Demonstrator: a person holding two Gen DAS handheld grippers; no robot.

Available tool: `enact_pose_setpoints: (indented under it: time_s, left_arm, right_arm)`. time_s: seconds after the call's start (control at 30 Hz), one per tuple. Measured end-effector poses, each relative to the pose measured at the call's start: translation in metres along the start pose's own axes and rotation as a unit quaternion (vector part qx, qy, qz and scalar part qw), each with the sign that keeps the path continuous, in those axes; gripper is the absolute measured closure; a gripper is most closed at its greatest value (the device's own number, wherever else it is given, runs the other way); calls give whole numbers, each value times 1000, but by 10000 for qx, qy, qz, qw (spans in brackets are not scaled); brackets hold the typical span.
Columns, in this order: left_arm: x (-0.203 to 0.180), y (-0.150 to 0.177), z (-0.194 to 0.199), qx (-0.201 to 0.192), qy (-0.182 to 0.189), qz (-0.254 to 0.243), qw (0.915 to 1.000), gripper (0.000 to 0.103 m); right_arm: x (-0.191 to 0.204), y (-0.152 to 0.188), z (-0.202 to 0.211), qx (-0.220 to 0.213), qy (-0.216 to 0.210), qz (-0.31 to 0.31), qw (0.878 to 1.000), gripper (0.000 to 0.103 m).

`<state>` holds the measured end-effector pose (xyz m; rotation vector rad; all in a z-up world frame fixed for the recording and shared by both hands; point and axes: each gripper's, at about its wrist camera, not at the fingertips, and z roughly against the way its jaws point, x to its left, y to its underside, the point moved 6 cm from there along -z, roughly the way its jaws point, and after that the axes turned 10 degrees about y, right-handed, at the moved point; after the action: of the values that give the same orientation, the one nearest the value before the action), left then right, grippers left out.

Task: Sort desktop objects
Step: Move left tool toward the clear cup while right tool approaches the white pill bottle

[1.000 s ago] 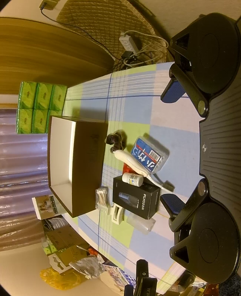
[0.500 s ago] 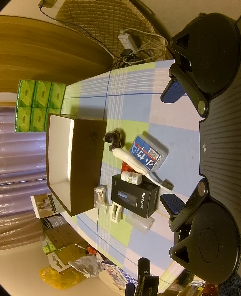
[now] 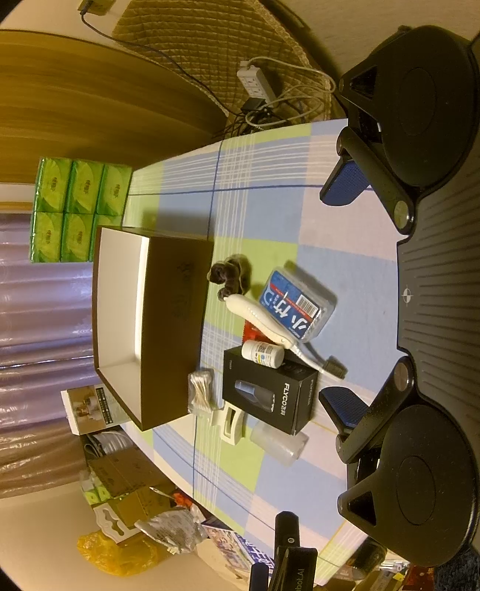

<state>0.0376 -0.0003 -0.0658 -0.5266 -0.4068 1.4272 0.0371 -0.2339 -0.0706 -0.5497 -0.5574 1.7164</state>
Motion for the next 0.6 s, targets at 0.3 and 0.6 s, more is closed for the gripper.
enact_pose_setpoints:
  time_s: [0.3,0.6]
  left_arm:
    - [3,-1,0,0,-21,5,10000,1]
    - [6,-9,-7,-52,-62,-47,10000,1]
  right_arm:
    - [2,0,-4,60,-44,59,10000,2]
    - [-3,-5,-11,125,-27,35,9999,2]
